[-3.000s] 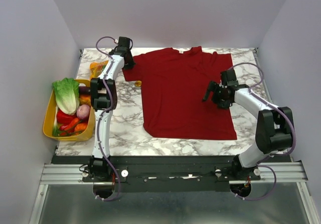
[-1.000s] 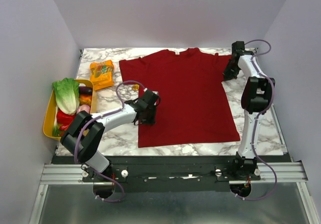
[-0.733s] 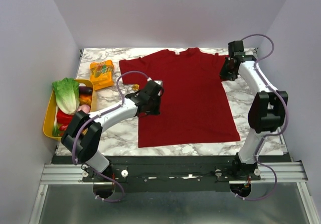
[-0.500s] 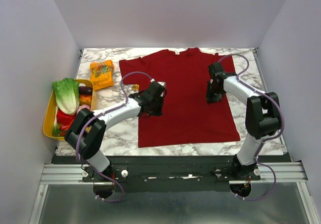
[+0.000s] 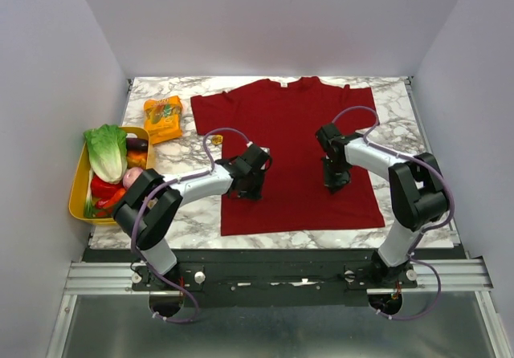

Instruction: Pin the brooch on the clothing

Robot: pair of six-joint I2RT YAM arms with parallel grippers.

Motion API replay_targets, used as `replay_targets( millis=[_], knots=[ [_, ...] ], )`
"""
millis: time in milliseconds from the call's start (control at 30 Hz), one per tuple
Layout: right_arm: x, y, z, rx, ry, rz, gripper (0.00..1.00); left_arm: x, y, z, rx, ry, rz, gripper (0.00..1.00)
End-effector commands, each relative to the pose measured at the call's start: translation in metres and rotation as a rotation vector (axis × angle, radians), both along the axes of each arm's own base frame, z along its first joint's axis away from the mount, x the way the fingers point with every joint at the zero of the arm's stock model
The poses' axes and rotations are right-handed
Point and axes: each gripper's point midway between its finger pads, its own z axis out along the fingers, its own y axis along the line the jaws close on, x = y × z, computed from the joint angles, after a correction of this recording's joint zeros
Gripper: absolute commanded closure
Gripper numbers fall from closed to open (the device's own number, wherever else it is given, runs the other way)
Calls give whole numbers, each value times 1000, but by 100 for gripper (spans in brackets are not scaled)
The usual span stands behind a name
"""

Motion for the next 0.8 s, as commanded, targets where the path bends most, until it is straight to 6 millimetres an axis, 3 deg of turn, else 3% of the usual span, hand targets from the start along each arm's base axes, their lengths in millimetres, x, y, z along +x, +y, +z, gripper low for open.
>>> replay_targets(
  millis=[0, 200, 467, 667, 767],
  knots=[
    [-39, -15, -13, -67, 96, -5, 99, -13, 2, -9, 2, 28, 1, 100],
    [-64, -14, -17, -18, 125, -1, 99, -33, 11, -17, 24, 71, 5, 100],
    [-82, -6, -13, 54, 128, 12, 99, -54, 23, -22, 50, 98, 11, 100],
    [-75, -3, -6, 64, 91, 14, 99, -58, 17, -15, 24, 84, 2, 100],
    [-56, -2, 9, 59, 19, 12, 99, -55, 8, -2, -15, 57, -20, 100]
  ],
)
